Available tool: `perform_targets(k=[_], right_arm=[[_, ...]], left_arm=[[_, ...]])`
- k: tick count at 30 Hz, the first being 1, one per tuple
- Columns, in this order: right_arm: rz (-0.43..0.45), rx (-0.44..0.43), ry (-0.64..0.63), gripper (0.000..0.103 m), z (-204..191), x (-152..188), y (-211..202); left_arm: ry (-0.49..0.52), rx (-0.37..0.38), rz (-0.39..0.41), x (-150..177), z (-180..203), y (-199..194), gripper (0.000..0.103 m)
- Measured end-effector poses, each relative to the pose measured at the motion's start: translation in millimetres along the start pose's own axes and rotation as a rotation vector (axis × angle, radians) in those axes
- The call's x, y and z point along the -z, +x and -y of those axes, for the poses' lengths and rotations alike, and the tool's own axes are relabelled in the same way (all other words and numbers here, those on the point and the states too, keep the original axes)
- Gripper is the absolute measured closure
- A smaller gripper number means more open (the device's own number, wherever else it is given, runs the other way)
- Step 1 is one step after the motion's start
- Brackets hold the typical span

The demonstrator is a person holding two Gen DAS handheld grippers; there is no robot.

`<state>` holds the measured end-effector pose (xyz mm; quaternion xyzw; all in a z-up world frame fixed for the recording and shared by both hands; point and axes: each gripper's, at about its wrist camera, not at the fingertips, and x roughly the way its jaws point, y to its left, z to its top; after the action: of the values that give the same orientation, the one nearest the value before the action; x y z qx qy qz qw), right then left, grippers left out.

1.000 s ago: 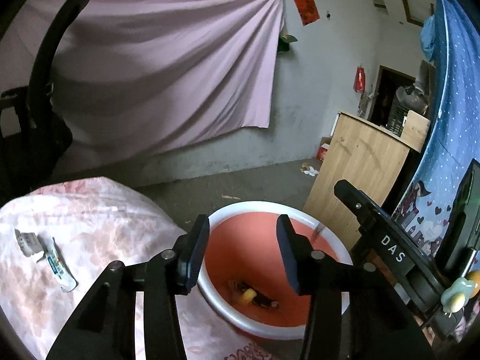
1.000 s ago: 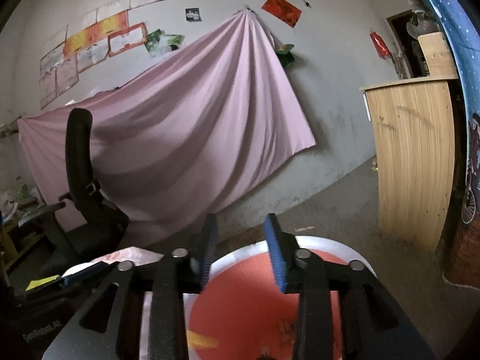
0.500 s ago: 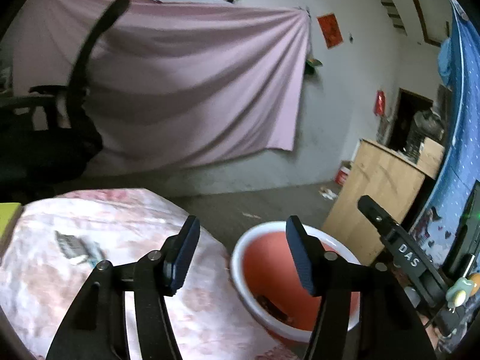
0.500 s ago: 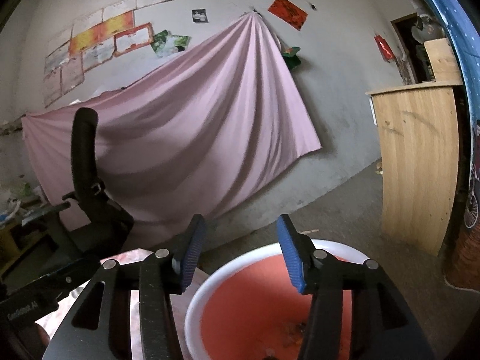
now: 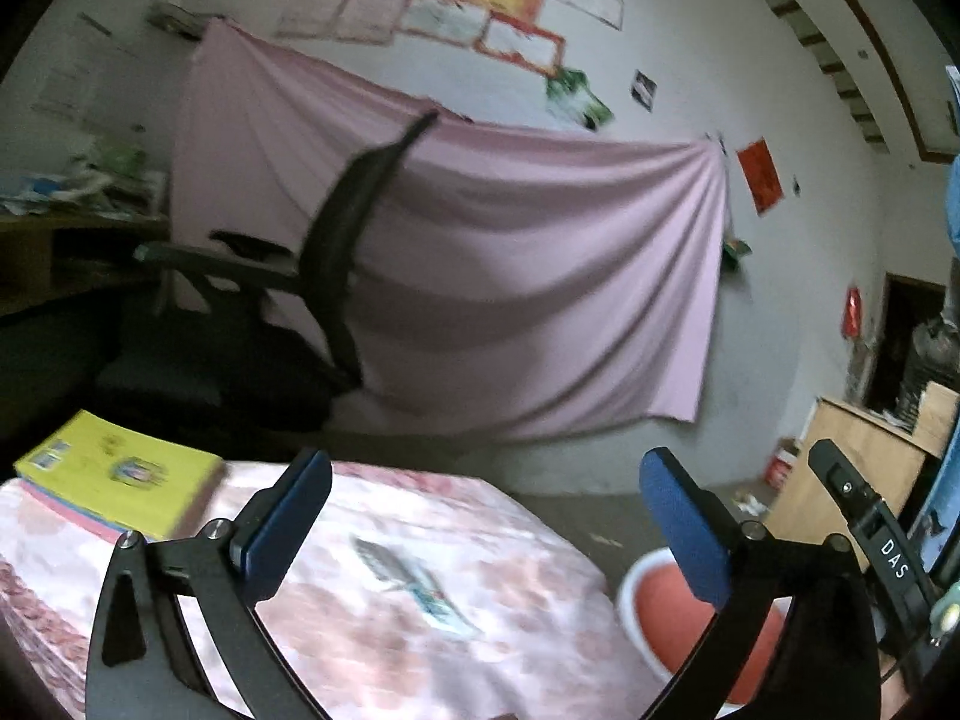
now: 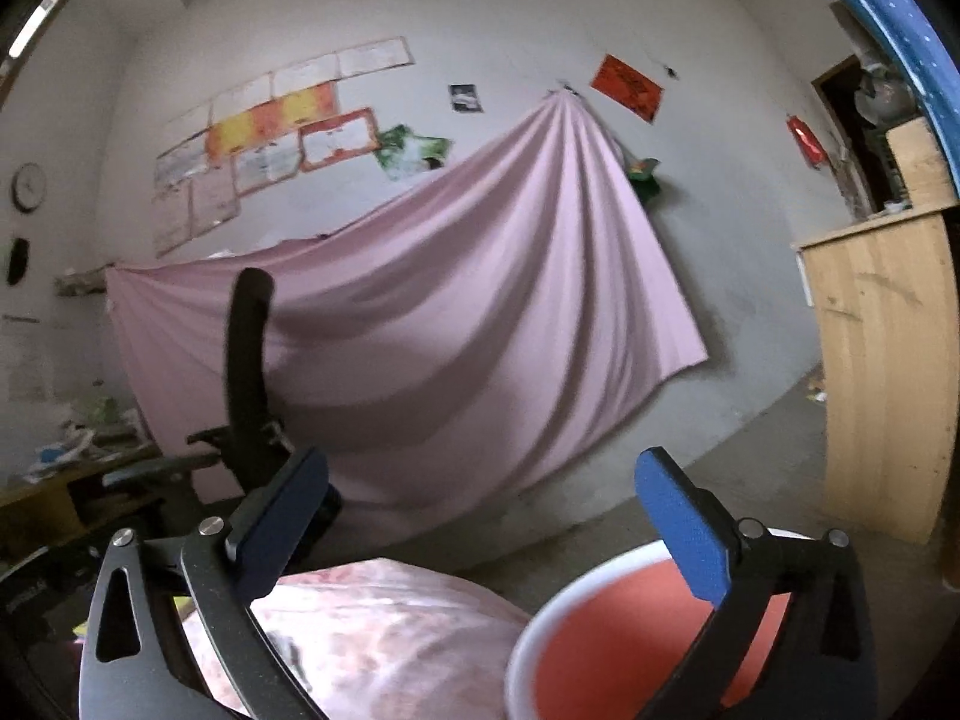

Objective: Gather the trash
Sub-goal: 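Move both tools back over the remaining packets on the bed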

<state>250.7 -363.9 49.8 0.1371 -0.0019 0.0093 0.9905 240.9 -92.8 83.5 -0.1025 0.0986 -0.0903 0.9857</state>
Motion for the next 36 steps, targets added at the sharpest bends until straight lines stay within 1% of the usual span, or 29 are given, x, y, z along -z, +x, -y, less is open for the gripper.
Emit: perform_targets(k=[3, 7, 13, 17, 20, 23, 26, 29, 31, 33, 34, 36], right_arm=[[0.009, -0.038, -0.051, 0.000, -20, 5, 1], [0.013, -0.089, -0.135, 0.000, -46, 12, 2], [-0.038, -0.146, -0.246, 0.000, -77, 29, 10], [-0.066, -0.170, -0.301, 0.000, -92, 40, 16], [-0.094, -0.194, -0.344, 0.000, -101, 51, 19], [-0.127, -0.213, -0.397, 0.000, -111, 59, 22], [-0.188, -0.226, -0.426, 0.000, -116, 66, 31], [-0.322, -0.210, -0.444, 0.000, -119, 79, 54], [-0.434, -0.188, -0.452, 0.000, -120, 89, 73], [-0.534, -0.183, -0.456, 0.001, -121, 99, 89], [-0.565, -0.185, -0.457, 0.001, -121, 103, 93], [-0.626, -0.204, -0.460, 0.008, -123, 110, 100]], left_arm=[[0.008, -0.045, 0.036, 3, -20, -12, 0.002], [0.014, -0.092, 0.065, 7, -40, -18, 0.002], [0.027, -0.139, 0.080, 14, -65, -24, 0.002], [0.066, -0.170, 0.100, 16, -75, -28, 0.002], [0.085, -0.181, 0.094, 20, -80, -26, 0.002], [0.088, -0.189, 0.043, 26, -86, -16, 0.002], [0.083, -0.182, -0.041, 31, -93, -1, 0.002], [0.067, -0.174, -0.146, 37, -100, 18, 0.002], [0.042, -0.168, -0.215, 42, -105, 30, 0.003], [0.023, -0.175, -0.269, 47, -109, 40, 0.003], [0.018, -0.179, -0.293, 48, -110, 44, 0.003], [0.010, -0.162, -0.357, 54, -113, 56, 0.003]])
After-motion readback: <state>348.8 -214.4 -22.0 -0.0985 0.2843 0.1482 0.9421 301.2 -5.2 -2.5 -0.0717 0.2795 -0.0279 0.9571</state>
